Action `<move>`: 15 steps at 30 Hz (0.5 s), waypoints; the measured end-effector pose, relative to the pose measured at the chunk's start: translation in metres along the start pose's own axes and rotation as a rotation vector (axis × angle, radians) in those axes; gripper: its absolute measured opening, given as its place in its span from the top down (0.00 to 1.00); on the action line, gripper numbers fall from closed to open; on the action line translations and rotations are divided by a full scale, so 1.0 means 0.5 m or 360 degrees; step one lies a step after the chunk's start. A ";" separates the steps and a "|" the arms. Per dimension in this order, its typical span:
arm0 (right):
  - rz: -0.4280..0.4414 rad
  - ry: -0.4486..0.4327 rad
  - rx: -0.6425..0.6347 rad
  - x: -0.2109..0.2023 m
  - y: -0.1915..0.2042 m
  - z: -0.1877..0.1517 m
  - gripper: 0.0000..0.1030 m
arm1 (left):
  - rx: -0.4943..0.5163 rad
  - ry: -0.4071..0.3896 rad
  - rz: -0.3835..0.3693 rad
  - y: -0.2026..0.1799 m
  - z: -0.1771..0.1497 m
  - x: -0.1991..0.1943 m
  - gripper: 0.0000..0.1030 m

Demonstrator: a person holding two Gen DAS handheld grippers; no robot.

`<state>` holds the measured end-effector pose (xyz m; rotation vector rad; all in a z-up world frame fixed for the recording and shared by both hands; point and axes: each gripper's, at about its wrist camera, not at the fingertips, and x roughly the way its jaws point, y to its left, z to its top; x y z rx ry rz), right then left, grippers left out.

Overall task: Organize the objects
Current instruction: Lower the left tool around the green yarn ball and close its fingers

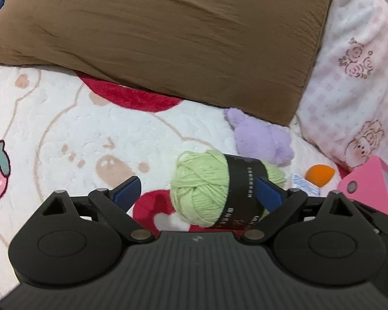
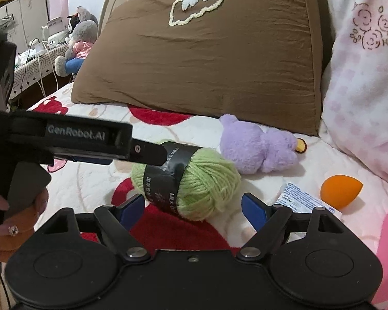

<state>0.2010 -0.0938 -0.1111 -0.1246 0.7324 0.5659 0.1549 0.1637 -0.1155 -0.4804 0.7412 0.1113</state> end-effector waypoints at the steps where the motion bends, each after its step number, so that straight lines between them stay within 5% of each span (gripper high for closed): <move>1: 0.0005 0.0001 0.0007 0.006 -0.002 0.001 0.20 | -0.0004 0.0001 -0.0007 0.001 -0.001 0.003 0.14; 6: 0.0010 0.0000 0.0041 0.033 -0.008 0.004 0.26 | -0.0027 -0.0043 -0.0055 0.002 -0.001 0.005 0.30; 15: 0.0046 -0.0002 0.0066 0.064 -0.016 0.001 0.30 | -0.0024 -0.0056 -0.0112 0.005 -0.001 0.015 0.42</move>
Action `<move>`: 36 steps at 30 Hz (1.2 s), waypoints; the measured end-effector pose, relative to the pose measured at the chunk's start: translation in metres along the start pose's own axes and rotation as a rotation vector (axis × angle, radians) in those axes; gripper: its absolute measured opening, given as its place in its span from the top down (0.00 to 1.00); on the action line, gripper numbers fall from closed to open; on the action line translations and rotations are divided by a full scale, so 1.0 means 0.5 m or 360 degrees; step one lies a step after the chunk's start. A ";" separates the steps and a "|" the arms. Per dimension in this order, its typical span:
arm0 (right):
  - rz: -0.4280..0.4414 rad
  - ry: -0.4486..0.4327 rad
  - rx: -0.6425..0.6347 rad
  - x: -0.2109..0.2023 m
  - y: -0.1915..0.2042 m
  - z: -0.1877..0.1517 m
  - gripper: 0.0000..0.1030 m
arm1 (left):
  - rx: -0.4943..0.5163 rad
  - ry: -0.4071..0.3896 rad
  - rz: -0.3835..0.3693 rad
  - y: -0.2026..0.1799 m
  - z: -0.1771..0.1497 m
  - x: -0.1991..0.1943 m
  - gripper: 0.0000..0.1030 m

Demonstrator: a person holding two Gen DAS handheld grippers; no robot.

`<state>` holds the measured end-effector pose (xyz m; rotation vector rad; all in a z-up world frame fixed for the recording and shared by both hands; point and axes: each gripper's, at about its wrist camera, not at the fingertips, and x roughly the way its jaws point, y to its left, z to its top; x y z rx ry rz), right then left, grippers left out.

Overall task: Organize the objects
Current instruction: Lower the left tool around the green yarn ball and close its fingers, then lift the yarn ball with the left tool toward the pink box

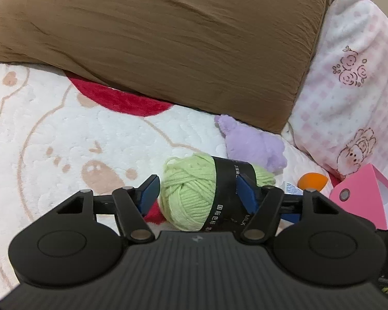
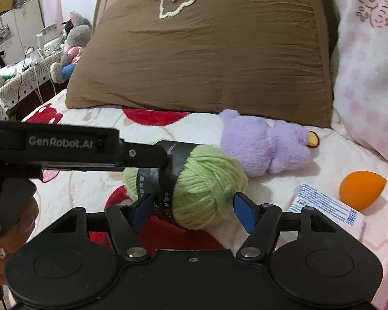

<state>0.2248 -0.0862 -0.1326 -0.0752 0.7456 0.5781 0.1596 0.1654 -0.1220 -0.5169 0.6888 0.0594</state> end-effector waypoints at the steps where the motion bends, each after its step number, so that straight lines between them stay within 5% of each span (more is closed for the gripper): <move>1: -0.0001 0.0001 -0.0009 0.004 0.002 -0.001 0.30 | 0.0004 0.0005 -0.0016 0.000 0.000 0.002 0.46; 9: -0.0022 0.0000 -0.0052 0.026 0.011 -0.015 0.28 | 0.0106 0.0049 -0.0069 -0.020 -0.006 0.007 0.52; 23: -0.0100 -0.0036 -0.0039 0.005 0.048 -0.025 0.27 | 0.0250 0.0104 -0.0048 -0.052 -0.030 0.016 0.41; 36: -0.0118 -0.0046 -0.0003 -0.033 0.045 -0.032 0.24 | 0.0218 0.0173 -0.0162 -0.077 -0.043 -0.003 0.45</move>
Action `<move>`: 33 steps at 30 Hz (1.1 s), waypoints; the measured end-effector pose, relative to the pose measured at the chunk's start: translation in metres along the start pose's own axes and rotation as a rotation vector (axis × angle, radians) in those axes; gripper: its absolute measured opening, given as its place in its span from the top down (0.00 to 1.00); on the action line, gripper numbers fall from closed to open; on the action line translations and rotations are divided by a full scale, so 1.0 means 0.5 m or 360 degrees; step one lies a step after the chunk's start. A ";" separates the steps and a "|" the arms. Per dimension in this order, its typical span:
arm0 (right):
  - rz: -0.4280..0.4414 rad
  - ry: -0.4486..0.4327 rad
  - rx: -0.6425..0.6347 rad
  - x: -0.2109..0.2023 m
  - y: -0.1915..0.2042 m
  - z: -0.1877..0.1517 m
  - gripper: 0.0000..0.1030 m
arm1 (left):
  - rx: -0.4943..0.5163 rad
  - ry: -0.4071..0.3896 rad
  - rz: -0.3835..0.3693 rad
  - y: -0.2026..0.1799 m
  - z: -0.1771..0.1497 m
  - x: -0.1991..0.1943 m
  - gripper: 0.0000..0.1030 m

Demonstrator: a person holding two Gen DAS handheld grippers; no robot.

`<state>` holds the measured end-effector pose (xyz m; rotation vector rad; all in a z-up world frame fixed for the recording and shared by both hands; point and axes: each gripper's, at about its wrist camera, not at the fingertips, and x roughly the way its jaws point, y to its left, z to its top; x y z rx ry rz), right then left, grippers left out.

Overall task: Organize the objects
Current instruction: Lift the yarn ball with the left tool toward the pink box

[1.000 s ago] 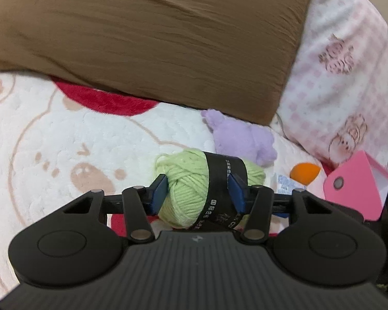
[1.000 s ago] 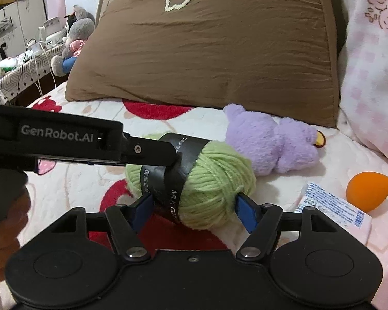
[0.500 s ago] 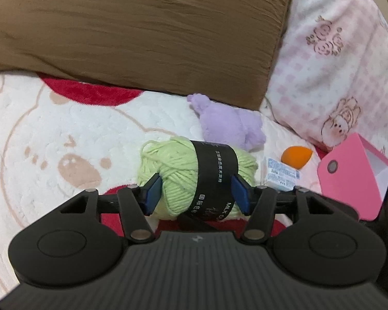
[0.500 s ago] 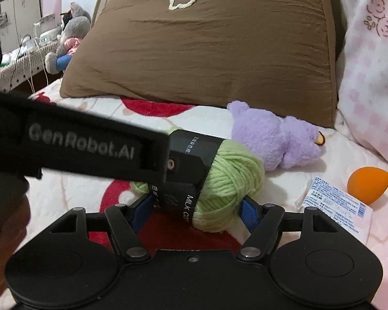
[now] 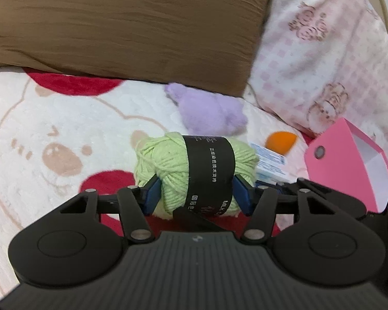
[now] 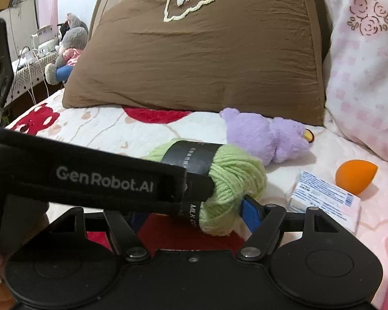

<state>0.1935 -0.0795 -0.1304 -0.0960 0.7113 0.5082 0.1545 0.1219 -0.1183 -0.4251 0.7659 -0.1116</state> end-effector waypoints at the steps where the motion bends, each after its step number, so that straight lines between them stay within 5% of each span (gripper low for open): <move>1: -0.0019 0.0013 -0.0013 -0.005 0.002 0.000 0.24 | 0.0007 0.0009 -0.0014 -0.005 -0.003 -0.001 0.46; 16: -0.0084 0.0003 0.0088 -0.092 -0.008 -0.051 0.16 | -0.0010 0.0207 -0.0254 -0.036 -0.033 -0.017 0.46; 33: -0.0097 -0.0010 0.0156 -0.159 -0.009 -0.073 0.12 | 0.0045 0.0214 -0.0297 -0.094 -0.058 -0.069 0.46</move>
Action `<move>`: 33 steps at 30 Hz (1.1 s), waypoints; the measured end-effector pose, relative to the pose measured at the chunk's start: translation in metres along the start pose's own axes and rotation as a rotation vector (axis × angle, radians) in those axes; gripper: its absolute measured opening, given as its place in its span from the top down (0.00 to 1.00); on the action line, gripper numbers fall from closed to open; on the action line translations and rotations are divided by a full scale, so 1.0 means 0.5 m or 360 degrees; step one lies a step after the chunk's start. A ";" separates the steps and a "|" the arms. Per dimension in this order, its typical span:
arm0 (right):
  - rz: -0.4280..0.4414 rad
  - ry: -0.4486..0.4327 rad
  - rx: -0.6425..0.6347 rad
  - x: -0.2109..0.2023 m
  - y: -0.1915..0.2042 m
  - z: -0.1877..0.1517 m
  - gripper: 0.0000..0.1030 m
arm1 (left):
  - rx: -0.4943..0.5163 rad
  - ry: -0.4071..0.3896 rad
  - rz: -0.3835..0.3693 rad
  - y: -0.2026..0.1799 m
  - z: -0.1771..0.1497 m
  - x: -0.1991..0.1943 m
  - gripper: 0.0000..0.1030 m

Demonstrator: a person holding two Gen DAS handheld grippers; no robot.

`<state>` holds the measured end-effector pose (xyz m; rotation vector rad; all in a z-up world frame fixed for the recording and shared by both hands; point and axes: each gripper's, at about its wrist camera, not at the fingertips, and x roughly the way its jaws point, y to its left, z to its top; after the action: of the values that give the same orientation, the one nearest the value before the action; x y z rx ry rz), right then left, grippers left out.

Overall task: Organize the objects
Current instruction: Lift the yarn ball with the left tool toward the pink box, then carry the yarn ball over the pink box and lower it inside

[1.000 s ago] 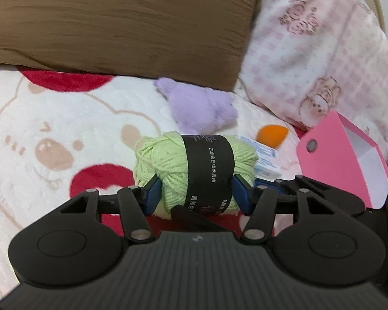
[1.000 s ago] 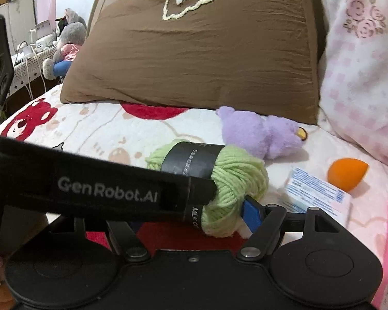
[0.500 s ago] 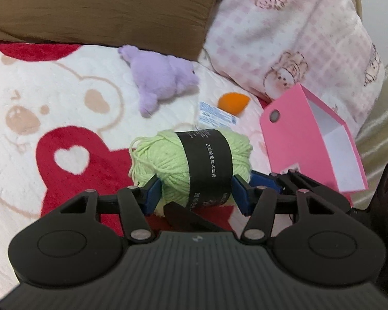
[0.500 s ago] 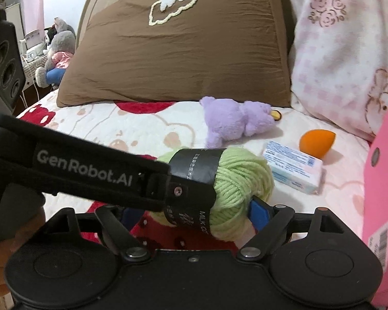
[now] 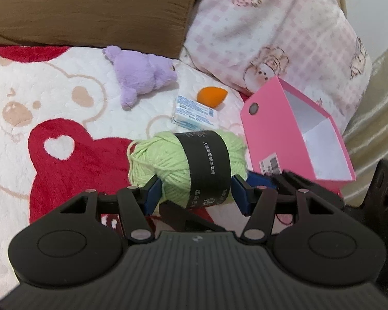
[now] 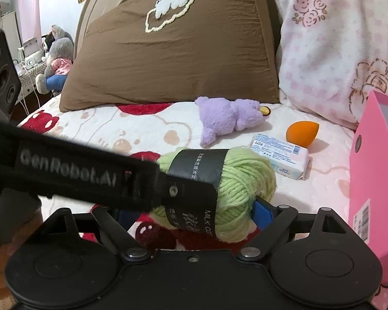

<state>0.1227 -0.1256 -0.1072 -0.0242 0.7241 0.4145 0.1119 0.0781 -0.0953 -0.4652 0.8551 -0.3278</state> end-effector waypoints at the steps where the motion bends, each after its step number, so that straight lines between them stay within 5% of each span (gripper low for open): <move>1: -0.0007 0.0000 -0.0002 -0.004 0.000 0.000 0.12 | 0.0008 0.0004 0.0002 -0.006 -0.002 -0.002 0.46; 11: -0.0036 0.0055 0.0075 -0.074 -0.012 0.005 0.12 | 0.0113 -0.0073 -0.0085 -0.088 -0.015 -0.068 0.46; 21: -0.0030 0.0184 0.0290 -0.125 -0.024 -0.019 0.12 | 0.0273 0.0048 -0.0130 -0.164 -0.039 -0.111 0.46; 33: -0.0161 0.0130 0.0201 -0.217 -0.002 -0.012 0.12 | 0.0295 0.0022 -0.0214 -0.223 -0.058 -0.174 0.46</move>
<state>0.0462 -0.1665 -0.0415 0.0411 0.8246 0.2719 0.0252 0.0153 0.0017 -0.3484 0.8002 -0.5299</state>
